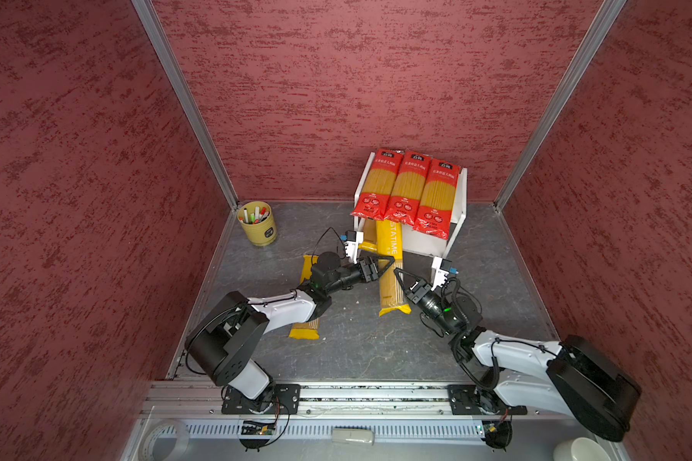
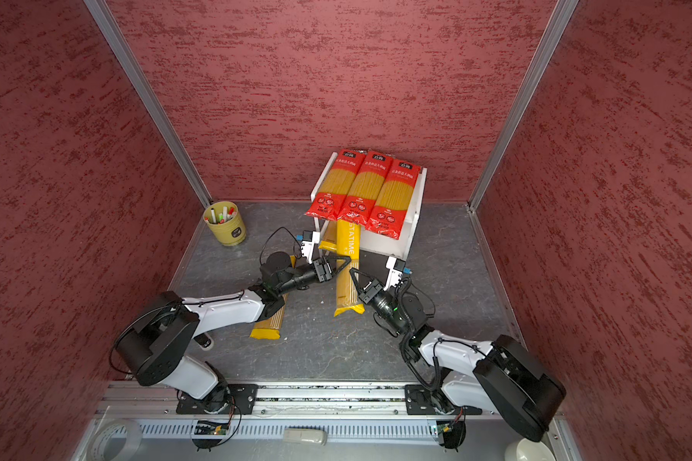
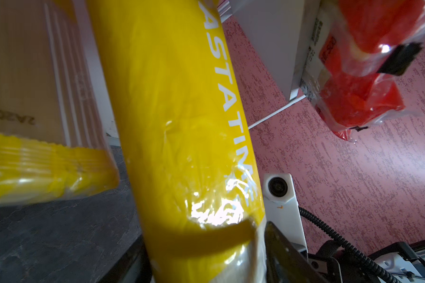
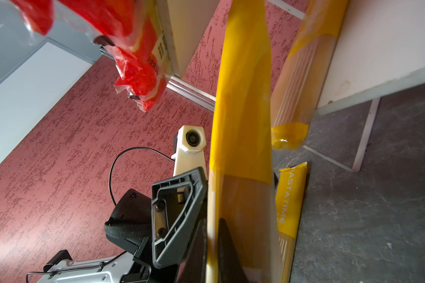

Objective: Arrange pasta packages on shelves
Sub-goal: Pick up the pasta bag from the center of the table.

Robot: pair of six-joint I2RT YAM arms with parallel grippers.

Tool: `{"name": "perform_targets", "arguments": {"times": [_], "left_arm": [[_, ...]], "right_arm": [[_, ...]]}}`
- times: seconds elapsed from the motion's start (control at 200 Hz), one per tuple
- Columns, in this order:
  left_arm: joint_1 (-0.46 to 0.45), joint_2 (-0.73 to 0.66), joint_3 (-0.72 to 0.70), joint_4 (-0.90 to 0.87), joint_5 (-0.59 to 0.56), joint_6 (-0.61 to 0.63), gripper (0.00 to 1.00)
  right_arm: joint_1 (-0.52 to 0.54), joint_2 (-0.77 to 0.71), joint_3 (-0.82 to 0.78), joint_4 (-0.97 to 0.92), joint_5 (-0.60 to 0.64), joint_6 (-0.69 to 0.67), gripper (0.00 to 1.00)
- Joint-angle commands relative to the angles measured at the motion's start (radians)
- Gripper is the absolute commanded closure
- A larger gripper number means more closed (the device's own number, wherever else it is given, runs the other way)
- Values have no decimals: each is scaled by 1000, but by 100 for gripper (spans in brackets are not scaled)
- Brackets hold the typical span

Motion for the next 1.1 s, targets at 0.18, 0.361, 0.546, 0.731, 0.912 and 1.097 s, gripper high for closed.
{"name": "perform_targets", "arguments": {"times": [0.18,0.361,0.546,0.731,0.912,1.097], "left_arm": [[6,15,42,52,30,-5,60],[12,14,52,40,23,-21,75],[25,1,84,-21,-3,-45,88],[55,-5,138,-67,0,-92,98],[70,12,196,-95,-51,-128,100],[64,80,264,-62,-95,-221,100]], "right_arm": [[-23,8,43,216,-4,66,100],[-26,-2,59,88,6,47,94],[-26,-29,48,-25,22,12,75],[-27,-115,22,-238,48,-64,39],[-25,-125,19,-322,-23,-67,28],[-24,-62,26,-250,-51,-32,26]]}}
